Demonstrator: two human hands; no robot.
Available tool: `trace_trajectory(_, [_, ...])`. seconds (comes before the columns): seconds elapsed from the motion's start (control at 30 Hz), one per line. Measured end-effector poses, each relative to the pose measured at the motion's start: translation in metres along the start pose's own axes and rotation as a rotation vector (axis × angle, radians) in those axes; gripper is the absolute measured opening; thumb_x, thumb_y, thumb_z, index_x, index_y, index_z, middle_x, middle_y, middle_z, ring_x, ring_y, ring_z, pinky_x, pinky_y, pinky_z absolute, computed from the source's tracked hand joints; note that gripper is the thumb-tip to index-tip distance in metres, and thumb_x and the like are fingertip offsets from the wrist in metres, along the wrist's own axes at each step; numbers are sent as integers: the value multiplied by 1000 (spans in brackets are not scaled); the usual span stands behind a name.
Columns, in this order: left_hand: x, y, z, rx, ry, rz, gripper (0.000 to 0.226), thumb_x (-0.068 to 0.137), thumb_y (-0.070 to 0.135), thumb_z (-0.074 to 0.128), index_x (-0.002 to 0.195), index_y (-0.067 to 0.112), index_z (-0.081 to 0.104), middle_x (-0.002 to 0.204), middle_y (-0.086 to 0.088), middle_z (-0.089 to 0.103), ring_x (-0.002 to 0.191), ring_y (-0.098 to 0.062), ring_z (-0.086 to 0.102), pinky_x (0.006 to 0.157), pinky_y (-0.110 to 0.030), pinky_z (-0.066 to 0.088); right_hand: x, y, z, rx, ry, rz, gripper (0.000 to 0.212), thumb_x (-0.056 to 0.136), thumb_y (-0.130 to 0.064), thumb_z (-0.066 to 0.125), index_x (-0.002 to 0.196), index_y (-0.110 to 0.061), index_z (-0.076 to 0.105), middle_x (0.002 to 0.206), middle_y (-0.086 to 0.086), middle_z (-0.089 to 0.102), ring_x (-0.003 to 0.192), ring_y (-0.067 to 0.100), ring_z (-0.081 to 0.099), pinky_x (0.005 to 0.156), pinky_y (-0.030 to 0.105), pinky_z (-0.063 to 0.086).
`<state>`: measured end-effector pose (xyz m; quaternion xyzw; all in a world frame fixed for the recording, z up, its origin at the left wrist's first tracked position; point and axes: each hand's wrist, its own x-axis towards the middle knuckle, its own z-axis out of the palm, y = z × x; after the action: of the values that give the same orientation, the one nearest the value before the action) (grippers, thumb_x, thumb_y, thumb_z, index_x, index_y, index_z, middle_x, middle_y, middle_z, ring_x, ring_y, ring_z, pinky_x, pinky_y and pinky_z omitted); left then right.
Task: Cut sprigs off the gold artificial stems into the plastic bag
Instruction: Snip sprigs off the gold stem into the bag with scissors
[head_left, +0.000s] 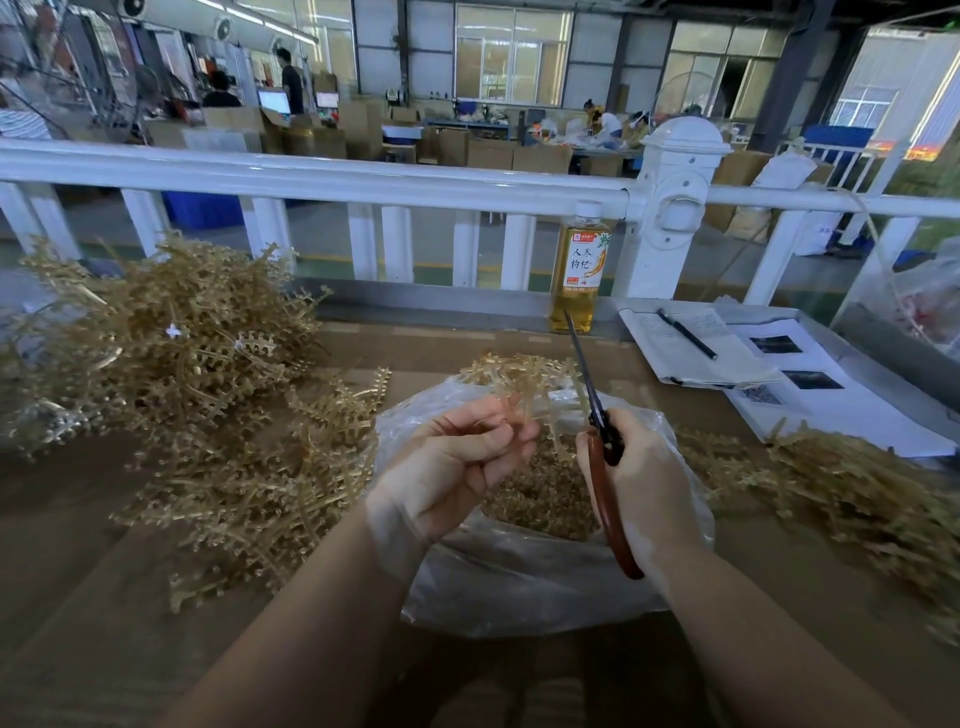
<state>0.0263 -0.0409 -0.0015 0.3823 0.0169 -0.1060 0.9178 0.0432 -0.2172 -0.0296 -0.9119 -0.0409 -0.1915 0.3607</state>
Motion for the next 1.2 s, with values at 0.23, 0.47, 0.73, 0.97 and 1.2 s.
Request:
trace_trajectory(0.23, [2,-1,-1,26,-34,26,26,65,-12,56,82,-2,74,85,-20,71,76,-25,72,62,-30,59,-3,-6,-3,-75,35,6,12,93,-42,50,85,-33,51,70,-8,58,68,17,60,62,42,54])
trace_trajectory(0.47, [4,-1,-2,53,-51,28,26,67,-9,57,85,0,75,86,-21,72,75,-24,72,69,-29,59,-4,-9,-4,-83,42,31,10,93,-45,49,90,-36,53,70,-11,59,66,11,60,61,38,54])
trace_trajectory(0.73, [4,0,-2,-17,28,-13,37,75,-11,52,112,-12,58,85,-22,70,69,-23,71,59,-26,59,-4,-12,-5,-22,16,38,7,94,-40,53,92,-35,57,71,-11,59,68,12,61,62,36,52])
trace_trajectory(0.97, [15,4,-2,39,201,-21,11,91,-9,47,91,-4,57,67,-15,66,60,-19,68,62,-32,59,-7,-19,-10,41,-27,18,7,96,-30,55,97,-27,61,63,-13,54,64,-20,51,48,3,35])
trace_trajectory(1.2, [22,6,4,139,242,58,14,88,-5,55,81,4,61,62,-10,67,56,-16,67,55,-31,59,-6,-20,-10,141,-7,5,8,97,-27,56,98,-22,61,64,-10,55,56,-4,57,44,6,36])
